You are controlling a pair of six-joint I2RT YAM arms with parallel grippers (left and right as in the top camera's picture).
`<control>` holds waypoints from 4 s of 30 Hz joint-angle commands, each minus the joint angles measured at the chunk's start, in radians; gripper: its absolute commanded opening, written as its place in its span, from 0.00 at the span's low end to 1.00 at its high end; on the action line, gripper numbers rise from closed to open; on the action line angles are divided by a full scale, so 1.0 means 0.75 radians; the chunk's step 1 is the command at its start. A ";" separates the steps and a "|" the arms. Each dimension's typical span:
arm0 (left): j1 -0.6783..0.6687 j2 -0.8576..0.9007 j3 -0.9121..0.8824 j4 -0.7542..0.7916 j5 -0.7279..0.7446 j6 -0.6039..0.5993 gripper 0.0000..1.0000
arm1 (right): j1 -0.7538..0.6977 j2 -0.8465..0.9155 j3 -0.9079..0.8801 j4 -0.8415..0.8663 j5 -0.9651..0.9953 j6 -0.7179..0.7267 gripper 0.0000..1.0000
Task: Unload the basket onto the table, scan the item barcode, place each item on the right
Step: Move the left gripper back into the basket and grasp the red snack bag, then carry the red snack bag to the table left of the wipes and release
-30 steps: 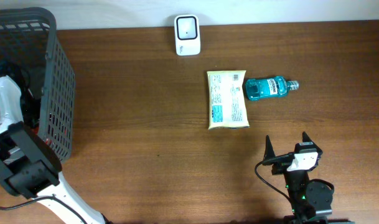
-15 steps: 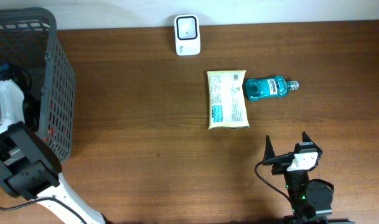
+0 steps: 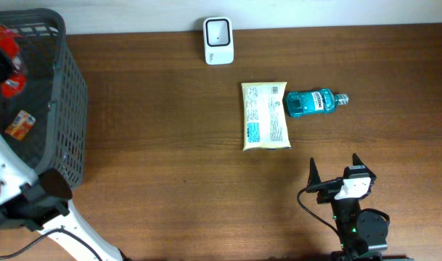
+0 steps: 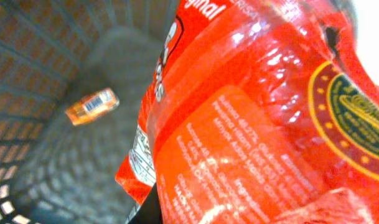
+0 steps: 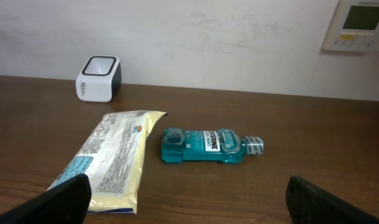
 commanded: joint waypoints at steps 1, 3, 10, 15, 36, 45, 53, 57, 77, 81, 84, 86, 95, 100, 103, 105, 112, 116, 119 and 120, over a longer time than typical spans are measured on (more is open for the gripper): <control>0.002 -0.026 0.322 -0.058 0.214 -0.057 0.00 | -0.009 -0.010 -0.012 -0.004 0.012 -0.009 0.98; -0.026 -0.048 0.406 -0.055 0.534 -0.058 0.00 | -0.009 -0.010 -0.012 -0.004 0.012 -0.009 0.99; -0.573 -0.048 0.283 -0.057 0.527 -0.056 0.00 | -0.009 -0.010 -0.012 -0.004 0.012 -0.009 0.98; -1.031 -0.047 -0.175 -0.012 0.064 -0.063 0.00 | -0.009 -0.010 -0.012 -0.004 0.012 -0.009 0.98; -1.437 -0.054 -1.466 1.269 -0.134 -0.703 0.84 | -0.009 -0.010 -0.012 -0.004 0.012 -0.009 0.98; -1.407 -0.145 -1.360 1.198 -0.336 -0.580 0.00 | -0.009 -0.010 -0.012 -0.004 0.012 -0.009 0.98; -1.427 -0.033 -1.466 1.246 -0.331 -0.581 0.00 | -0.009 -0.010 -0.012 -0.004 0.012 -0.009 0.98; -1.446 0.098 -1.466 1.341 -0.153 -0.581 0.00 | -0.009 -0.010 -0.012 -0.004 0.012 -0.009 0.98; -1.562 0.067 -1.377 1.004 -0.174 -0.516 0.00 | -0.009 -0.010 -0.012 -0.004 0.012 -0.009 0.98; -1.583 0.185 -1.380 1.003 -0.215 -0.515 0.00 | -0.009 -0.010 -0.012 -0.004 0.012 -0.009 0.98; -1.582 0.177 -1.356 0.983 -0.188 -0.515 0.00 | -0.009 -0.010 -0.012 -0.004 0.012 -0.009 0.98; -1.582 0.135 -1.279 0.962 -0.180 -0.515 0.00 | -0.009 -0.010 -0.012 -0.004 0.012 -0.009 0.98; -1.568 0.016 -1.130 0.813 -0.438 -0.461 0.00 | -0.009 -0.010 -0.012 -0.004 0.012 -0.009 0.98; -1.567 0.121 -1.257 0.840 -0.484 -0.547 0.00 | -0.009 -0.010 -0.012 -0.004 0.012 -0.009 0.98; -1.567 0.192 -1.283 0.927 -0.436 -0.546 0.00 | -0.009 -0.010 -0.012 -0.004 0.012 -0.009 0.98; -1.570 0.249 -1.289 0.986 -0.394 -0.546 0.00 | -0.009 -0.010 -0.012 -0.004 0.012 -0.009 0.98; -1.568 0.157 -1.051 0.896 -0.396 -0.459 0.00 | -0.009 -0.010 -0.012 -0.004 0.012 -0.009 0.98; -1.566 0.085 -1.003 0.870 -0.424 -0.455 0.00 | -0.009 -0.010 -0.012 -0.004 0.012 -0.009 0.99; -1.541 0.036 -0.978 0.791 -0.431 -0.455 0.00 | -0.009 -0.010 -0.012 -0.004 0.012 -0.009 0.98; -1.524 0.013 -0.955 0.757 -0.431 -0.455 0.00 | -0.009 -0.010 -0.012 -0.004 0.012 -0.009 0.98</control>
